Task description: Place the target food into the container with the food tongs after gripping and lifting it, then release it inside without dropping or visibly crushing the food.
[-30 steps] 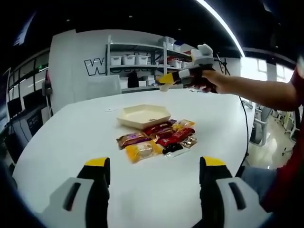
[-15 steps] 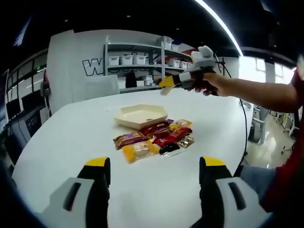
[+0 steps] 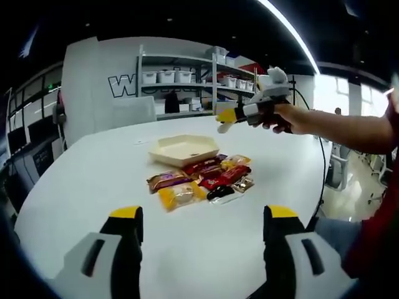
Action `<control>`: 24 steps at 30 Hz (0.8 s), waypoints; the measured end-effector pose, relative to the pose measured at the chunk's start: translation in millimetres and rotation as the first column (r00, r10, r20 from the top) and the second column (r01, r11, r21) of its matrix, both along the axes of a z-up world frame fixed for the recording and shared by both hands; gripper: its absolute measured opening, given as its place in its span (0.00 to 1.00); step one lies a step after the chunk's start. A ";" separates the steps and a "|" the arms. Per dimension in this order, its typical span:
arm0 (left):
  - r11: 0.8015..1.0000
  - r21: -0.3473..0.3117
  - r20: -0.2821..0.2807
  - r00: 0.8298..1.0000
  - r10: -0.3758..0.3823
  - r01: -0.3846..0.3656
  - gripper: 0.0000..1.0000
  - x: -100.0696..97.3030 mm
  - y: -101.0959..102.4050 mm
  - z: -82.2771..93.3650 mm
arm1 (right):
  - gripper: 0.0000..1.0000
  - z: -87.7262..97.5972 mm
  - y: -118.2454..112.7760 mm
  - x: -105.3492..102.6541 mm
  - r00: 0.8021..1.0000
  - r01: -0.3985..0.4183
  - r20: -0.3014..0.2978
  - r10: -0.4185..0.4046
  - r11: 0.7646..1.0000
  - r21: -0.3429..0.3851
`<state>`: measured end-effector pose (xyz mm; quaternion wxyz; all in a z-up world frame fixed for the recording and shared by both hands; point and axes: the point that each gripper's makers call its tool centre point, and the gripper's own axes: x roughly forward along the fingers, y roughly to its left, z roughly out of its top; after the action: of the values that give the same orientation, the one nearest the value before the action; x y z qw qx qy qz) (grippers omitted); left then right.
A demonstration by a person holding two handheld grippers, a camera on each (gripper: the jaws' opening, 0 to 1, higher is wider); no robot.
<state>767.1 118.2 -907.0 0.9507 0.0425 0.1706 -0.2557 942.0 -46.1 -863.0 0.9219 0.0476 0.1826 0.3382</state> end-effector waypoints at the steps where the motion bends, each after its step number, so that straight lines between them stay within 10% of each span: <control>1: 1.000 0.000 0.002 1.000 0.000 0.000 0.77 0.0 -0.3 0.1 | 0.22 -3.7 -1.7 -0.8 1.000 0.002 -0.003 -0.002 1.000 -0.006; 24: 1.000 0.013 0.001 1.000 -0.014 0.014 0.75 -3.0 -2.6 0.4 | 0.21 -45.0 -19.0 -16.4 0.997 0.012 -0.075 -0.016 0.999 -0.053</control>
<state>764.1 115.6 -906.6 0.9486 0.0501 0.1714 -0.2614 925.6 -65.2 -908.0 0.9177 0.0372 0.2257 0.3248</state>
